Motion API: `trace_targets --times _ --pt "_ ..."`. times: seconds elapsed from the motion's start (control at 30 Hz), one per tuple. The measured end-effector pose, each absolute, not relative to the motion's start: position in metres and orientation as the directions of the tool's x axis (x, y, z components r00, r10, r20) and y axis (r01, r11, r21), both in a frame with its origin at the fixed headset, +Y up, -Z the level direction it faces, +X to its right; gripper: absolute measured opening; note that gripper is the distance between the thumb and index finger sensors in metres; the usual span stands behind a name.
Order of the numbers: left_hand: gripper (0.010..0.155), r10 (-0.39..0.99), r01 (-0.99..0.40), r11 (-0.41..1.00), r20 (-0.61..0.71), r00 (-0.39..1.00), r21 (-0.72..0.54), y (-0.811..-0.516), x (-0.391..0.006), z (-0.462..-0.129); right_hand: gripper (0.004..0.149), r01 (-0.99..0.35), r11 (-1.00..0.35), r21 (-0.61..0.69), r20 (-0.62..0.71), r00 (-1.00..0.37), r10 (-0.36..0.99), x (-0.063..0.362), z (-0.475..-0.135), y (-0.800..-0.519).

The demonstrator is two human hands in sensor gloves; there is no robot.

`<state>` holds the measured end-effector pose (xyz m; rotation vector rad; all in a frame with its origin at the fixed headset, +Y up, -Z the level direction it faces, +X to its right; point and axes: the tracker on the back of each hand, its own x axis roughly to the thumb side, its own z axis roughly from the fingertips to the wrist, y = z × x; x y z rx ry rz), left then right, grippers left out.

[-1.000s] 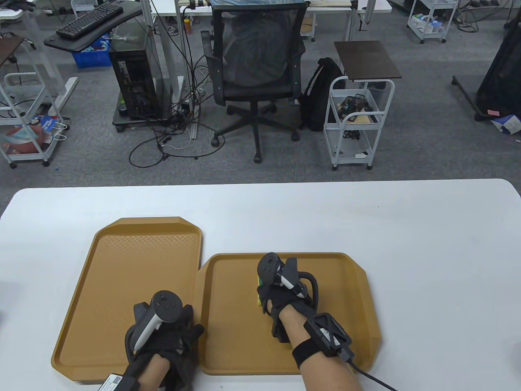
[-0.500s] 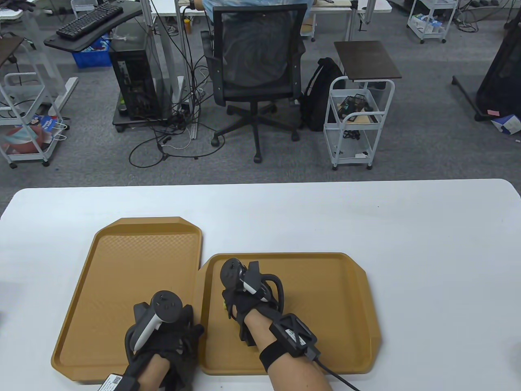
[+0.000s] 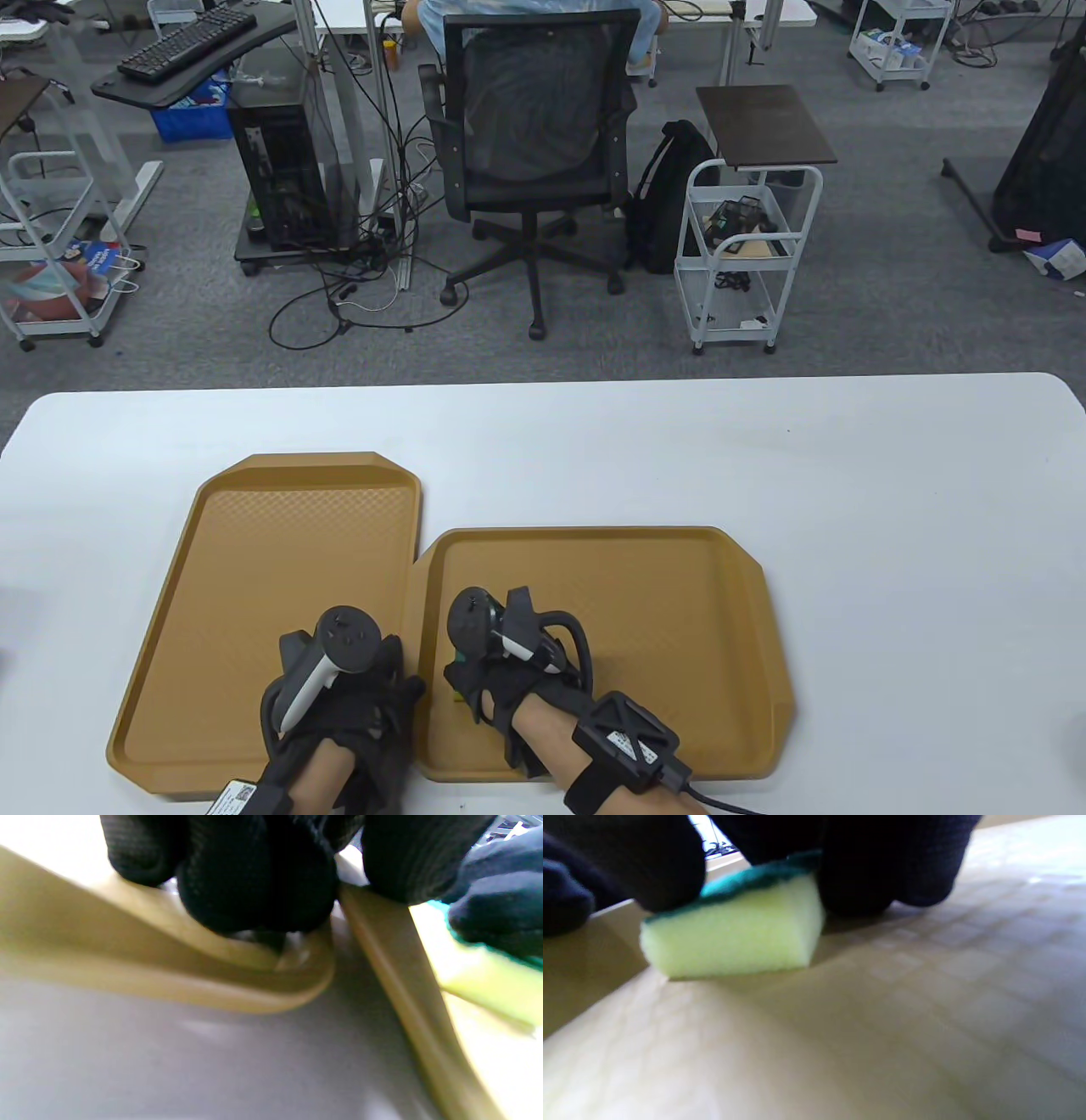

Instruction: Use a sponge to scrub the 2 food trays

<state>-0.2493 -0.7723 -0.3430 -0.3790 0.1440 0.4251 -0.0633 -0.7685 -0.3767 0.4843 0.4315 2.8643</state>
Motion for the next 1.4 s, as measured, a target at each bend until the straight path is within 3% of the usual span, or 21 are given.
trace_targets --times 0.33,1.4 --pt "0.072 0.374 -0.427 0.842 -0.213 0.903 -0.329 -0.773 -0.249 -0.343 0.079 -0.098 -0.940 0.326 0.289 -0.937 0.198 -0.043 -0.371 -0.767" --pt "0.072 0.373 -0.426 0.843 -0.215 0.903 -0.329 -0.773 -0.249 -0.343 0.079 -0.111 -0.919 0.378 0.049 -0.989 0.140 0.148 -0.363 -0.762"
